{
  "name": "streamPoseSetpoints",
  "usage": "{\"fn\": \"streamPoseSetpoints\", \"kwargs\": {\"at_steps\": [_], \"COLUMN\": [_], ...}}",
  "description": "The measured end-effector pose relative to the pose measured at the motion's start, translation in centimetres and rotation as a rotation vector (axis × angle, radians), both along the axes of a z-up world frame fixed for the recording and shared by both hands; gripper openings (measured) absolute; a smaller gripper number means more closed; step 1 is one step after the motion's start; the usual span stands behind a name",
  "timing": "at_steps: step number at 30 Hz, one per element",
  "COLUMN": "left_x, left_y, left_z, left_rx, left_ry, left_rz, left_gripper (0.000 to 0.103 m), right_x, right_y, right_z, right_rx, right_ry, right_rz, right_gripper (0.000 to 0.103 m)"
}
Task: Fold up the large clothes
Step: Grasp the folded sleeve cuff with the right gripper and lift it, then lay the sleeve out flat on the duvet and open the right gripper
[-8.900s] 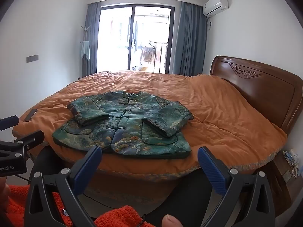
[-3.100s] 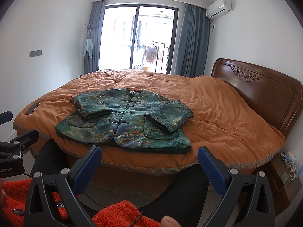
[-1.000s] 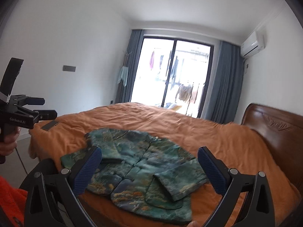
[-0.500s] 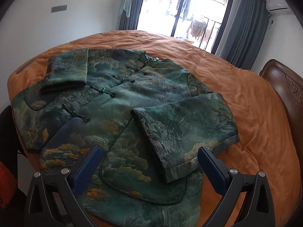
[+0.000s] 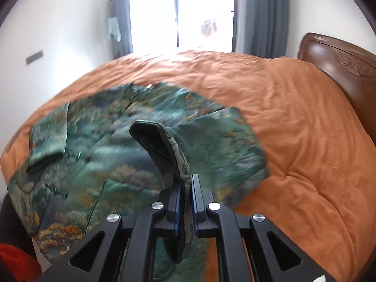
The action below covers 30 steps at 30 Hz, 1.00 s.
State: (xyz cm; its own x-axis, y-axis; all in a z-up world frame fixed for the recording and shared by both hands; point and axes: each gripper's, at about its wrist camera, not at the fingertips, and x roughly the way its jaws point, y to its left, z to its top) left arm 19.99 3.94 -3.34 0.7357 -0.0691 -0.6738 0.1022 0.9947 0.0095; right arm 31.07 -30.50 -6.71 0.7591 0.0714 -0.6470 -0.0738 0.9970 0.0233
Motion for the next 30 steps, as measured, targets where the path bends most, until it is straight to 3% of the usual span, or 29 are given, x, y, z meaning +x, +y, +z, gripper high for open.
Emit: {"fn": "streamPoseSetpoints", "kwargs": {"at_steps": [3, 6, 8, 14, 18, 20, 22, 25, 30], "left_x": [0.8, 1.8, 2.3, 3.4, 3.8, 4.2, 4.9, 6.1, 8.7], "left_y": [-0.1, -0.4, -0.5, -0.4, 0.4, 1.0, 1.8, 2.1, 0.8], "left_z": [-0.1, -0.2, -0.3, -0.2, -0.4, -0.6, -1.0, -2.2, -5.9], "left_rx": [0.0, 0.015, 0.024, 0.051, 0.081, 0.085, 0.1, 0.167, 0.303], "left_ry": [-0.002, 0.001, 0.004, 0.002, -0.001, -0.004, 0.0, -0.003, 0.044], "left_rz": [-0.014, -0.023, -0.022, -0.031, -0.034, -0.044, -0.061, -0.137, -0.293], "left_gripper": [0.103, 0.103, 0.103, 0.103, 0.103, 0.103, 0.103, 0.103, 0.103], "right_x": [-1.3, -2.1, -2.3, -2.2, -2.5, -3.1, -3.9, -6.2, -8.8], "right_y": [-6.5, -12.2, -15.3, -23.0, -24.9, -25.3, -25.0, -23.9, -17.9], "right_z": [3.2, 4.1, 3.6, -1.4, -3.6, -4.0, -3.8, -3.0, -1.6], "right_rx": [0.0, -0.035, -0.045, 0.064, 0.098, 0.094, 0.075, 0.075, 0.049], "right_ry": [-0.082, -0.097, -0.081, 0.029, 0.052, 0.043, 0.032, -0.005, -0.077], "right_rz": [-0.184, -0.346, -0.438, -0.613, -0.712, -0.747, -0.766, -0.726, -0.579], "right_gripper": [0.008, 0.008, 0.008, 0.01, 0.023, 0.04, 0.041, 0.041, 0.05]}}
